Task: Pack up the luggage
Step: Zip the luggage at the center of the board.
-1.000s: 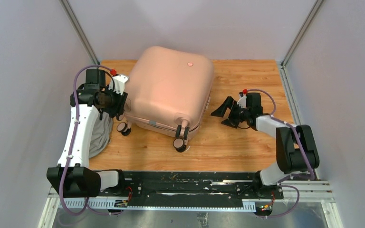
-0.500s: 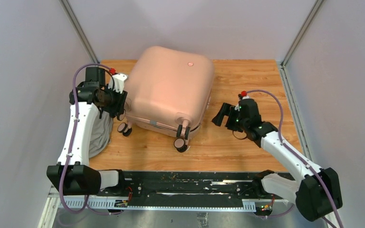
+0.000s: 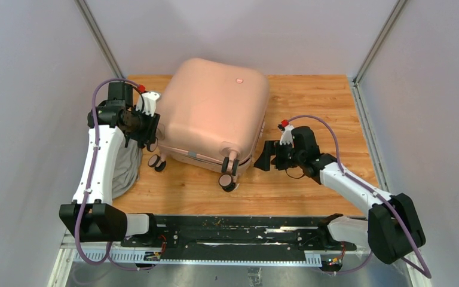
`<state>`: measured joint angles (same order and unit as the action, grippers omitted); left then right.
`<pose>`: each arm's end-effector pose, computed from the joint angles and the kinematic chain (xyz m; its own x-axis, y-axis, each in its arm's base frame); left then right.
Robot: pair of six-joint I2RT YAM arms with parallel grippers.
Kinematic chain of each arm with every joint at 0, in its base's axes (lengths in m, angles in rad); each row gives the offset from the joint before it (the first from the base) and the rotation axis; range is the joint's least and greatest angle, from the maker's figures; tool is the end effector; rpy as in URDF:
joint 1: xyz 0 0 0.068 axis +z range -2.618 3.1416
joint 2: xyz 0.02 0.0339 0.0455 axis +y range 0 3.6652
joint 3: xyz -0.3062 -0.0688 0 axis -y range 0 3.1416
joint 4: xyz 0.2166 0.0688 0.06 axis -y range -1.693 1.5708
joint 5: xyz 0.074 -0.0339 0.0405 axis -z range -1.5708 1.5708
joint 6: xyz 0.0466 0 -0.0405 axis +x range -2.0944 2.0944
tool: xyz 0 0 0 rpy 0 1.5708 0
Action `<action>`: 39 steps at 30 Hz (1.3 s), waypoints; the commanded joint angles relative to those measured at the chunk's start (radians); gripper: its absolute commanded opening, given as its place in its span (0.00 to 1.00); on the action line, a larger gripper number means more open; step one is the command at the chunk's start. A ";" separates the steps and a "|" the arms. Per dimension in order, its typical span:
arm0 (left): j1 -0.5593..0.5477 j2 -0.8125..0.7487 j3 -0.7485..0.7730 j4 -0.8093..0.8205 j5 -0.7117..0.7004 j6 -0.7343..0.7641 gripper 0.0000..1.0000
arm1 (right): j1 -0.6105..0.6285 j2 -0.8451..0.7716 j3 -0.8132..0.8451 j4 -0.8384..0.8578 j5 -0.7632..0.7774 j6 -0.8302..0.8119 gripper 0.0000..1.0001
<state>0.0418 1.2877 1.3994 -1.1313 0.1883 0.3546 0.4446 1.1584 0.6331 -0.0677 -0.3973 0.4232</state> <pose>0.2059 -0.0001 0.3892 -0.7784 0.3088 -0.5465 0.3489 0.9366 0.0323 0.1834 0.1074 0.2720 -0.7419 0.0660 -0.6673 -0.4185 0.7319 0.5377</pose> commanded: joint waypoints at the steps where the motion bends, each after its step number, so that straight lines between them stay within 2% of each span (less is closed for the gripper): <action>1: -0.014 -0.037 0.042 0.108 0.041 0.039 0.00 | 0.009 0.043 0.018 0.135 -0.200 -0.069 0.92; 4: -0.014 -0.034 0.040 0.108 0.035 0.041 0.00 | 0.010 0.081 0.005 0.232 -0.281 -0.059 0.92; 9: -0.014 -0.026 0.039 0.108 0.033 0.043 0.00 | 0.012 0.152 0.019 0.300 -0.309 -0.057 0.86; 15: -0.014 -0.022 0.036 0.108 0.034 0.044 0.00 | 0.014 0.199 0.025 0.357 -0.338 -0.057 0.67; 23: -0.014 -0.016 0.033 0.108 0.008 0.052 0.00 | 0.020 0.238 -0.003 0.488 -0.358 -0.024 0.59; 27: -0.014 -0.017 0.039 0.108 -0.001 0.051 0.00 | 0.020 0.261 0.004 0.511 -0.367 -0.032 0.51; 33: -0.014 -0.024 0.037 0.109 -0.022 0.054 0.00 | 0.021 0.273 0.001 0.525 -0.379 -0.023 0.26; 37: -0.014 -0.026 0.034 0.108 -0.023 0.049 0.00 | 0.020 0.236 -0.021 0.513 -0.350 -0.024 0.05; 39: -0.014 -0.030 0.027 0.108 -0.018 0.044 0.00 | 0.020 0.214 -0.033 0.509 -0.330 -0.019 0.00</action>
<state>0.0414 1.2942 1.3949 -1.0672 0.1307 0.3923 0.4500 1.4029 0.6258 0.3904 -0.8074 0.4267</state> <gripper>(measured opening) 0.466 0.033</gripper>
